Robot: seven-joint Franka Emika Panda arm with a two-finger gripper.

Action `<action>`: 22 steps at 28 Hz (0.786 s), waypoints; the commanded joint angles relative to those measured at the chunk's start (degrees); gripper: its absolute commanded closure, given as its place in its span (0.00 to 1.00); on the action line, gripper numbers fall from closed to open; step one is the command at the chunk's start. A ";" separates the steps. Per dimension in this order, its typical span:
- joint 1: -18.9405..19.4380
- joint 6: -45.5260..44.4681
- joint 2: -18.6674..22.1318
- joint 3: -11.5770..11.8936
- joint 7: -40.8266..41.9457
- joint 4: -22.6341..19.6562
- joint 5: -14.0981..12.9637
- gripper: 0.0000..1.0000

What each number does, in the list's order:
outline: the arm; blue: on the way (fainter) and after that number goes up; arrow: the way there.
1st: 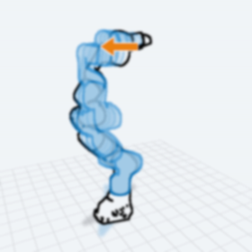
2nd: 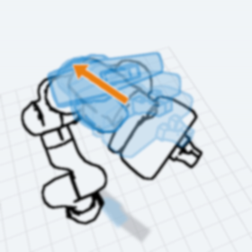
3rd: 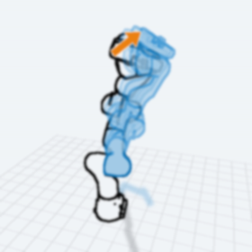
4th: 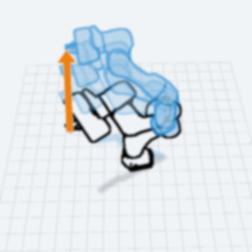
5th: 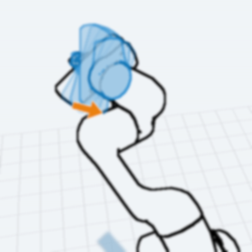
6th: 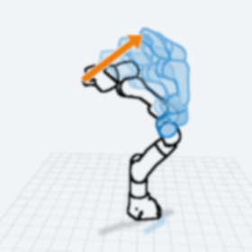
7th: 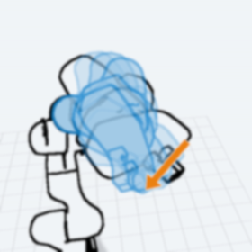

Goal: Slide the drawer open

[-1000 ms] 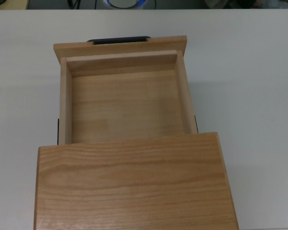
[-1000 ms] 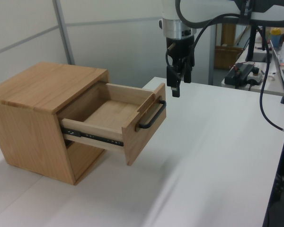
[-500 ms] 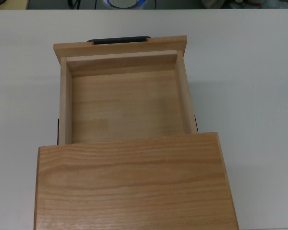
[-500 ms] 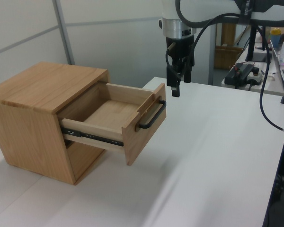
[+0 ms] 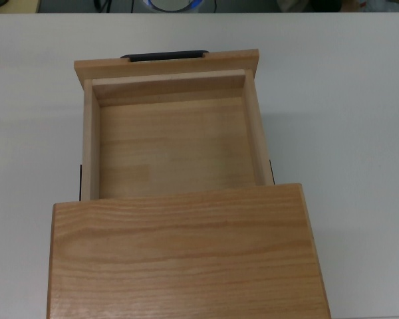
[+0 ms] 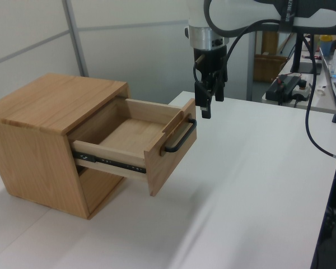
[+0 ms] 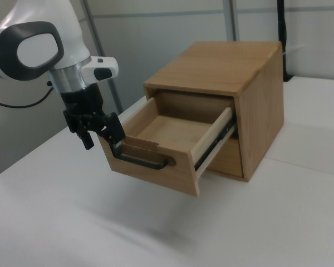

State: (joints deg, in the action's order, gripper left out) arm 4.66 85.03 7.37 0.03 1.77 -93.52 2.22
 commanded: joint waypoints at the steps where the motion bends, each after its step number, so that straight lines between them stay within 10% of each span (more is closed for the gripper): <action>1: 0.35 -2.06 -1.40 0.32 0.42 1.94 -0.37 0.00; 22: 0.26 -2.06 -1.40 0.40 0.69 2.73 -0.28 0.00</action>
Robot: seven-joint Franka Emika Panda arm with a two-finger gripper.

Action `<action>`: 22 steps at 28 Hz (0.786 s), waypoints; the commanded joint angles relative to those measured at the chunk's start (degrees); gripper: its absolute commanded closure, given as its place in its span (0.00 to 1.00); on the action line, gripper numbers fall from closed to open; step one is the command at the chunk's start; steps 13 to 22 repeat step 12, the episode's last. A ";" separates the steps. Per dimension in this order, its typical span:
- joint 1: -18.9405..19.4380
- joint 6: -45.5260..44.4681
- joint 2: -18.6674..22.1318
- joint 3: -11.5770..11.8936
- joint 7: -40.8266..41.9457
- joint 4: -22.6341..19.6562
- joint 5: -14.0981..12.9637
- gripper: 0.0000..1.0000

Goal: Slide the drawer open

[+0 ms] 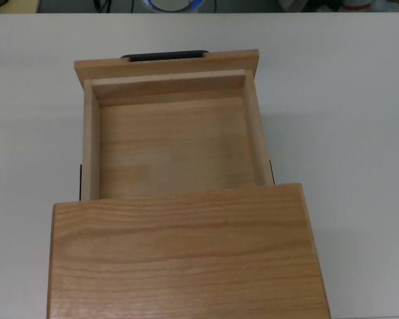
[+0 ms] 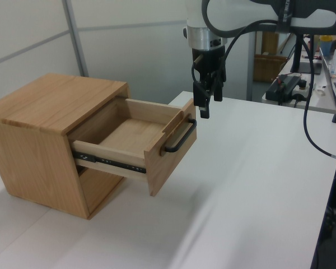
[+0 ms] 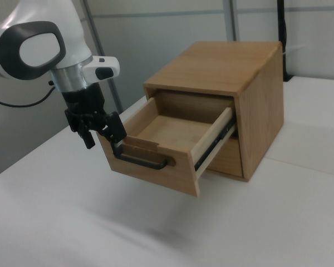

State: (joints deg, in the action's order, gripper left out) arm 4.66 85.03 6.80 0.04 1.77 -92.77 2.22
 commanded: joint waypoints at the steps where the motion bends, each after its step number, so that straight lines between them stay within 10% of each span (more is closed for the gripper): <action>1: 0.26 -2.06 -0.83 0.40 0.69 1.98 -0.28 0.00; 22: 0.26 -2.06 -0.83 0.40 0.42 1.98 -0.11 0.00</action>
